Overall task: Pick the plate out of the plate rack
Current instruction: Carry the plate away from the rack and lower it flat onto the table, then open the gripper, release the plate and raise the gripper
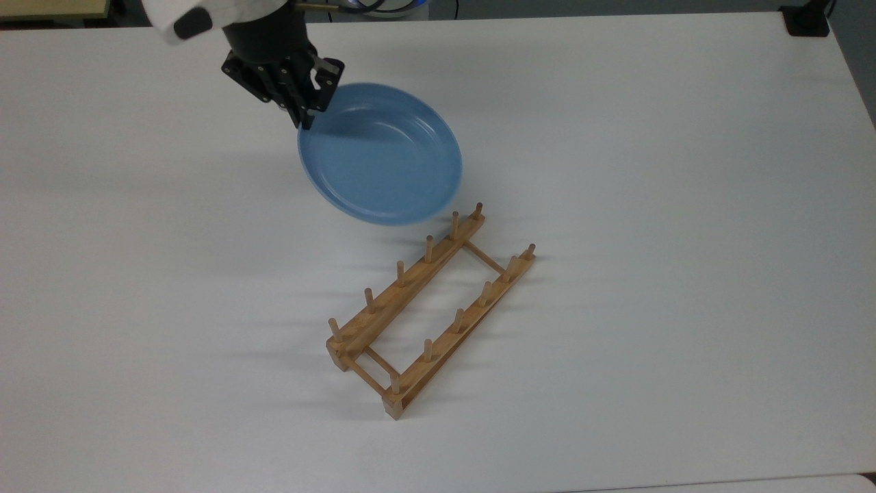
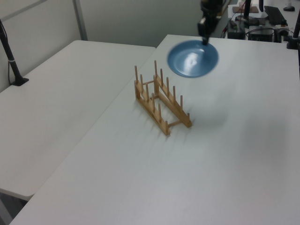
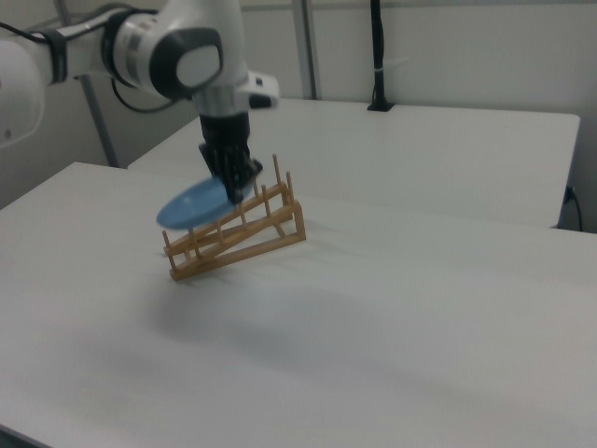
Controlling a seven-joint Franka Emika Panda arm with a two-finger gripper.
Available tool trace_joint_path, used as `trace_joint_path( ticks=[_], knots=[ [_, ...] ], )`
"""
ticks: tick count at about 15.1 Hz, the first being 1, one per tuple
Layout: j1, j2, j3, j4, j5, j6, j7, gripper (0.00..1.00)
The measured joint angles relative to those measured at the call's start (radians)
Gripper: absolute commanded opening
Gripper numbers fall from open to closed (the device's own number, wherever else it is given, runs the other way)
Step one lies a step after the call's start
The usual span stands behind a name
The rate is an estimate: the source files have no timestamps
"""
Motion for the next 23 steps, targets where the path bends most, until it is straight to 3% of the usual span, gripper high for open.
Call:
trace_joint_path(
  ticks=[1, 2, 8, 13, 14, 16, 17, 19, 23],
  knots=[
    [0.052, 0.013, -0.074, -0.037, 0.010, -0.015, -0.035, 0.06],
    [0.070, 0.025, -0.096, -0.055, 0.013, -0.015, -0.048, 0.06],
    [0.062, 0.067, -0.119, -0.113, 0.031, -0.058, -0.120, 0.06],
    [0.039, 0.153, -0.120, -0.155, 0.031, 0.003, -0.181, 0.12],
    [0.036, 0.171, -0.120, -0.155, 0.031, 0.012, -0.200, 0.20],
    [0.024, 0.206, -0.121, -0.155, 0.031, 0.040, -0.250, 0.71],
    [0.017, 0.215, -0.121, -0.155, 0.031, 0.043, -0.273, 0.88],
    [0.000, 0.220, -0.126, -0.155, 0.031, 0.043, -0.308, 1.00],
    [-0.010, 0.198, -0.143, -0.146, 0.031, 0.043, -0.305, 1.00]
  ],
)
